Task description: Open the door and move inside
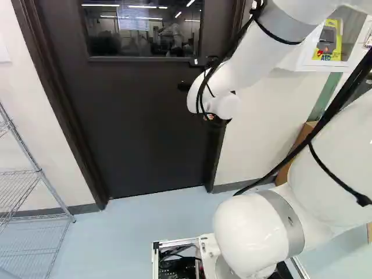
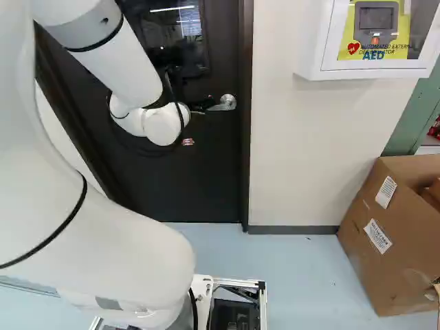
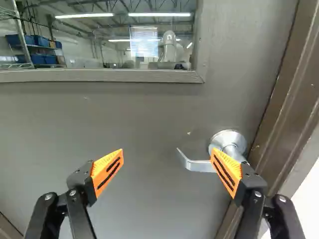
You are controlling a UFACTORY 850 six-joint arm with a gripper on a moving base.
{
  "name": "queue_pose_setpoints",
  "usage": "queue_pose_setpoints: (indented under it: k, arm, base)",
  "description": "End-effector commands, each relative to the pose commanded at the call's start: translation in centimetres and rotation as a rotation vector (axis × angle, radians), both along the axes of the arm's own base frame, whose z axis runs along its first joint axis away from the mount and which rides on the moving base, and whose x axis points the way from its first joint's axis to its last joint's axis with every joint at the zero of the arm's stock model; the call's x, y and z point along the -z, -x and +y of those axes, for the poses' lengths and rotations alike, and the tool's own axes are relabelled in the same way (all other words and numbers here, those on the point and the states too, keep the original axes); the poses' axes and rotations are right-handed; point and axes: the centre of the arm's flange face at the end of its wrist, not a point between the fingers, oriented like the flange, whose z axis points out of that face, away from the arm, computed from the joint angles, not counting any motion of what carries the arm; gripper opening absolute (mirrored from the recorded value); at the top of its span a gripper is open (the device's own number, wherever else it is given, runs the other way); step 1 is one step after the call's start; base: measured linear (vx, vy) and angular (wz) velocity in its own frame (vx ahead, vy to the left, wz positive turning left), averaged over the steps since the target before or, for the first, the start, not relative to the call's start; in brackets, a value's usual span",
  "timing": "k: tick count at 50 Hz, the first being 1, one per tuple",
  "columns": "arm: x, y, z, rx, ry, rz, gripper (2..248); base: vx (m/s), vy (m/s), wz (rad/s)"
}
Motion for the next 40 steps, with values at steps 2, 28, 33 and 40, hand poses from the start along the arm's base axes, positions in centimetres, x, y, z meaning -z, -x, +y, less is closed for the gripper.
queue_pose_setpoints:
  k: [2, 28, 33, 40]
  arm:
    - [-0.1, -0.4, 0.1, -0.003, 0.001, 0.013, 247]
    - [-1.2, -5.4, 2.1, -0.036, 0.01, 0.1, 247]
    - [-1.2, -6.0, 2.2, -0.037, 0.01, 0.101, 247]
    - [-0.6, -6.3, 2.2, -0.037, 0.011, 0.112, 247]
  base:
    - [0.0, 0.0, 0.0]
    - [0.0, 0.0, 0.0]
    - [0.0, 0.0, 0.0]
    - [0.0, 0.0, 0.0]
